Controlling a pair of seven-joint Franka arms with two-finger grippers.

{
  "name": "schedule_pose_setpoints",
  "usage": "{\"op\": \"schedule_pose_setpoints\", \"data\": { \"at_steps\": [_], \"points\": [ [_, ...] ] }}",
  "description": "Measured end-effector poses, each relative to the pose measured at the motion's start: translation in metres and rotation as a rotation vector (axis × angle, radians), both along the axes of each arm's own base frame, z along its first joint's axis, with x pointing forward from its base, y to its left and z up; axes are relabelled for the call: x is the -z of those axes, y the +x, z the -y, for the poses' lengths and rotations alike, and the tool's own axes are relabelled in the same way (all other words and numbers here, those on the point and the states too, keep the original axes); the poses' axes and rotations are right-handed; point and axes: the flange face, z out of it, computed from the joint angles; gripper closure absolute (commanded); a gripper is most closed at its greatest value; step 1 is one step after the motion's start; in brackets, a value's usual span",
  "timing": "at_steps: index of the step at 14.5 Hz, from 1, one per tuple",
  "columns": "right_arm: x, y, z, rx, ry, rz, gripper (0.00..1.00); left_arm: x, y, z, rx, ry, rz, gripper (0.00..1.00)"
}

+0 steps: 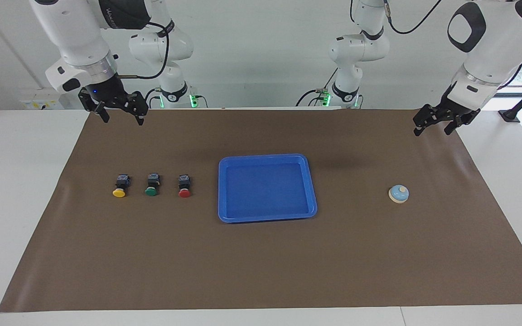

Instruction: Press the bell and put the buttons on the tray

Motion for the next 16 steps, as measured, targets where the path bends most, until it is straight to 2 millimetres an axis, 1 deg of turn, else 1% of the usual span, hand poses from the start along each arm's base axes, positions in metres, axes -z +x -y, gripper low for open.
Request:
{"op": "schedule_pose_setpoints", "data": {
  "at_steps": [10,11,13,14,16],
  "points": [
    [0.0,0.0,0.0,0.0,0.0,0.0,0.0,-0.0001,0.0001,-0.0007,-0.003,0.0,0.001,0.0],
    [0.0,0.0,0.0,0.0,0.0,0.0,0.0,-0.0001,0.0001,-0.001,-0.004,0.0,0.001,0.01],
    [0.0,0.0,0.0,0.0,0.0,0.0,0.0,-0.0004,0.0004,-0.0024,-0.017,0.0,0.004,0.73],
    [0.0,0.0,0.0,0.0,0.0,0.0,0.0,-0.0006,0.0007,-0.0032,-0.033,0.0,0.006,1.0],
    [0.0,0.0,0.0,0.0,0.0,0.0,0.0,-0.0001,0.0008,-0.0034,-0.052,0.0,0.006,1.0]
  ]
}}
